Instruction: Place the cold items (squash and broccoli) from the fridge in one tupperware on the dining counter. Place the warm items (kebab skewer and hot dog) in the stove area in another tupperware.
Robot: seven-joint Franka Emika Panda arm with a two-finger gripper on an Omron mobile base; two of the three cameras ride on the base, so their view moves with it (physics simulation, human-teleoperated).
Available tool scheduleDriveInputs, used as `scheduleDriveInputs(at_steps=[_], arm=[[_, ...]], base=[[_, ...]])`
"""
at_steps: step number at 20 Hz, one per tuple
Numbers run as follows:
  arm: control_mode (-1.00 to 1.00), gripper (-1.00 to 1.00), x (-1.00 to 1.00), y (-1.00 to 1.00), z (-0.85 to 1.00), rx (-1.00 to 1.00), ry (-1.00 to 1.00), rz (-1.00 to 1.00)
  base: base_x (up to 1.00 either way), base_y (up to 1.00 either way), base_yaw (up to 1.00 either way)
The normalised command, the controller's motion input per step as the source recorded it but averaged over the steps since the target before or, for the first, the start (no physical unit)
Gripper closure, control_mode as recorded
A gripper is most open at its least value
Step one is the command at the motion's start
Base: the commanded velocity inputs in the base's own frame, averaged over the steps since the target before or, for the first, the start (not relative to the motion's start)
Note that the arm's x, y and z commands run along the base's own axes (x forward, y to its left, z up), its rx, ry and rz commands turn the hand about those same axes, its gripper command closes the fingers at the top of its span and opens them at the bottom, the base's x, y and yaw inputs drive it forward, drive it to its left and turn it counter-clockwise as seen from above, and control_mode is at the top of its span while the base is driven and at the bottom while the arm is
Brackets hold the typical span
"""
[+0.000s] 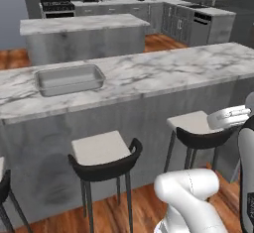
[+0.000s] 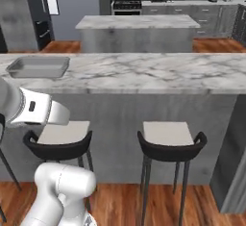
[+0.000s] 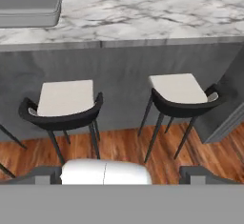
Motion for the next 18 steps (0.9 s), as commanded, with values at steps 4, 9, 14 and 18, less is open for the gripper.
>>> scheduleDriveInputs(at_steps=[4, 9, 14, 18], arm=[[1.00, -1.00, 0.00, 0.00, 0.00, 0.00, 0.00, 0.00], [1.00, -1.00, 0.00, 0.00, 0.00, 0.00, 0.00, 0.00], [1.00, -1.00, 0.00, 0.00, 0.00, 0.00, 0.00, 0.00], [1.00, -1.00, 0.00, 0.00, 0.00, 0.00, 0.00, 0.00]], base=[[0.00, -1.00, -0.11], [0.00, -1.00, -0.08], [0.07, -1.00, -0.06], [0.12, -1.00, -0.05]])
